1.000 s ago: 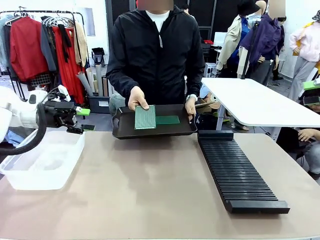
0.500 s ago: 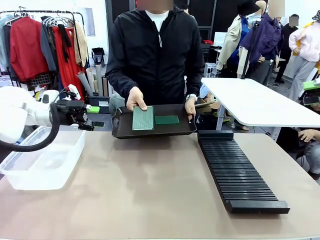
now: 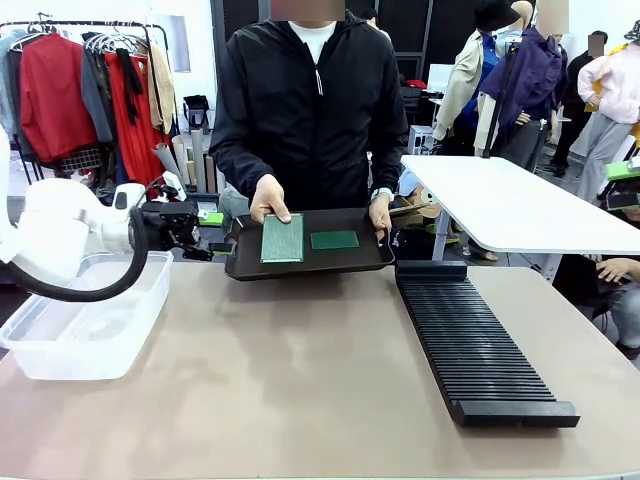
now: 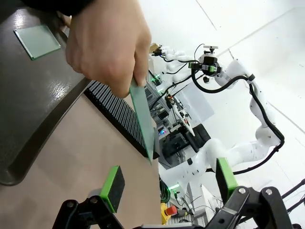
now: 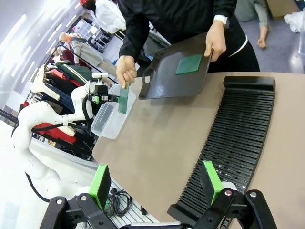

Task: Sort PCBs into racks and boxes based on the side picked up.
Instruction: Pick up the Blank PCB handed by the Human.

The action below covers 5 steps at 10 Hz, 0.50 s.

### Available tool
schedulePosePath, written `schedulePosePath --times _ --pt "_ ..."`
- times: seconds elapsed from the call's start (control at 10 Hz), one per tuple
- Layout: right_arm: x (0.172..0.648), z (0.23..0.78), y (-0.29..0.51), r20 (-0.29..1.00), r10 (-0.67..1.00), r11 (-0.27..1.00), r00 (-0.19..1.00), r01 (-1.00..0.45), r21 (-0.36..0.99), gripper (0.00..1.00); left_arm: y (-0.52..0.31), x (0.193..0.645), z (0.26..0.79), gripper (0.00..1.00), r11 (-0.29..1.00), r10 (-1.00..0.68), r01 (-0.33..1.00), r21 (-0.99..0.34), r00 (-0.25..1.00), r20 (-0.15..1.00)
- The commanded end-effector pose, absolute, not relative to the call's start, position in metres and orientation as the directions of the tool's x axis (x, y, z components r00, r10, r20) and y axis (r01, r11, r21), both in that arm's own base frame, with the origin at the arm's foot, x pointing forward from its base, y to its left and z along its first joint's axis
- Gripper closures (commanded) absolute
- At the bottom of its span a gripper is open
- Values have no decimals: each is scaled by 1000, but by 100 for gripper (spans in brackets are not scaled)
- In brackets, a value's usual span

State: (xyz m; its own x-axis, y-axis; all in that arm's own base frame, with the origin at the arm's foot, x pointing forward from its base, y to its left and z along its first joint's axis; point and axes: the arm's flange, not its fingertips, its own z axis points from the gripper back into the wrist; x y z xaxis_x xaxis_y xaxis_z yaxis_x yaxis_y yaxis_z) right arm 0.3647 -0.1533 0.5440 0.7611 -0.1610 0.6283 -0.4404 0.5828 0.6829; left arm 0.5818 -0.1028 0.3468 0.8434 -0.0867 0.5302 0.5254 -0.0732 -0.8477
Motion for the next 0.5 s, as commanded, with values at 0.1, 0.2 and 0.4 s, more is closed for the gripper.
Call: schedulePosePath --times 0.1,0.2,0.4 --pt "365 546 -152 633 -166 577 756 -446 684 0 -125 587 340 0 -81 -67 497 -864 862 502" --pt "365 546 -152 633 -166 577 756 -446 684 0 -134 587 338 0 -86 -62 506 -858 857 511" --pt "365 546 -152 633 -166 577 756 -446 684 0 -151 584 335 0 -112 -56 494 -862 863 502"
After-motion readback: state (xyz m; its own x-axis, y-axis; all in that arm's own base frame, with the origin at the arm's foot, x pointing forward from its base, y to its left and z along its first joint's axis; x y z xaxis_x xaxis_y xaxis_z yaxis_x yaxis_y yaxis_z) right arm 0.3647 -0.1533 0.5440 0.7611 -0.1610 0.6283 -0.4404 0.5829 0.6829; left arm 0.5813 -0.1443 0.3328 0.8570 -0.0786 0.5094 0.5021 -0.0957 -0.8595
